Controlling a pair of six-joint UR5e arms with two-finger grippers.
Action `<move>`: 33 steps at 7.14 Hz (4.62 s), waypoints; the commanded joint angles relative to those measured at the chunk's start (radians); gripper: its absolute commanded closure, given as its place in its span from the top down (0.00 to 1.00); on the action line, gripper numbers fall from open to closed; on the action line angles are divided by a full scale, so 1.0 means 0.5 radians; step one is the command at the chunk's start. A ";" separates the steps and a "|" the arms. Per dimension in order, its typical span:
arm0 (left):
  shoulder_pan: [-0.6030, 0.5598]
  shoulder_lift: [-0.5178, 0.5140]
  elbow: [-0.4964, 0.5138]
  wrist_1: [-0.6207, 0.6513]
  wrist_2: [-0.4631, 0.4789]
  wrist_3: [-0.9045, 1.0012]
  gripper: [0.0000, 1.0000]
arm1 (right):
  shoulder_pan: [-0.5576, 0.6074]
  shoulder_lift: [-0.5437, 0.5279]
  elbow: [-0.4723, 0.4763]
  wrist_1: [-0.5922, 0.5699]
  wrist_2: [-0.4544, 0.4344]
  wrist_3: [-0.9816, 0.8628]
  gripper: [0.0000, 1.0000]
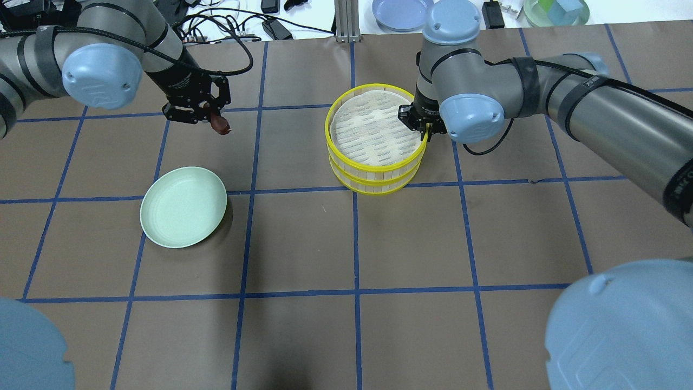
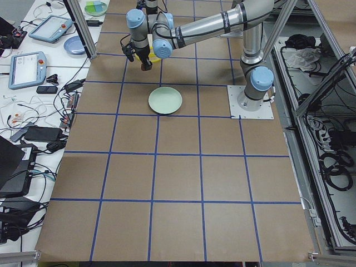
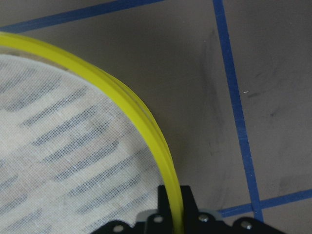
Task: Stack buns with steamer
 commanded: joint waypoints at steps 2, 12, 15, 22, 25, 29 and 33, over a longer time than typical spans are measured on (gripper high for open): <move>-0.116 -0.048 -0.012 0.248 -0.392 -0.244 0.11 | -0.008 -0.283 -0.025 0.120 0.125 -0.021 1.00; -0.417 -0.226 -0.003 0.610 -0.874 -0.769 1.00 | -0.226 -0.831 -0.046 0.796 0.128 -0.930 1.00; -0.399 -0.076 0.007 0.570 -0.564 -0.462 1.00 | -0.235 -0.810 -0.049 0.799 0.092 -0.960 1.00; -0.043 0.418 0.040 -0.423 0.318 0.851 1.00 | -0.232 -0.831 -0.049 0.830 0.095 -0.948 1.00; 0.043 0.532 0.031 -0.556 0.426 0.854 1.00 | -0.232 -0.828 -0.049 0.839 0.095 -0.948 1.00; 0.046 0.553 -0.027 -0.568 0.411 0.860 1.00 | -0.232 -0.828 -0.046 0.842 0.113 -0.945 1.00; 0.046 0.551 -0.042 -0.565 0.414 0.860 1.00 | -0.232 -0.819 -0.049 0.839 0.110 -0.939 1.00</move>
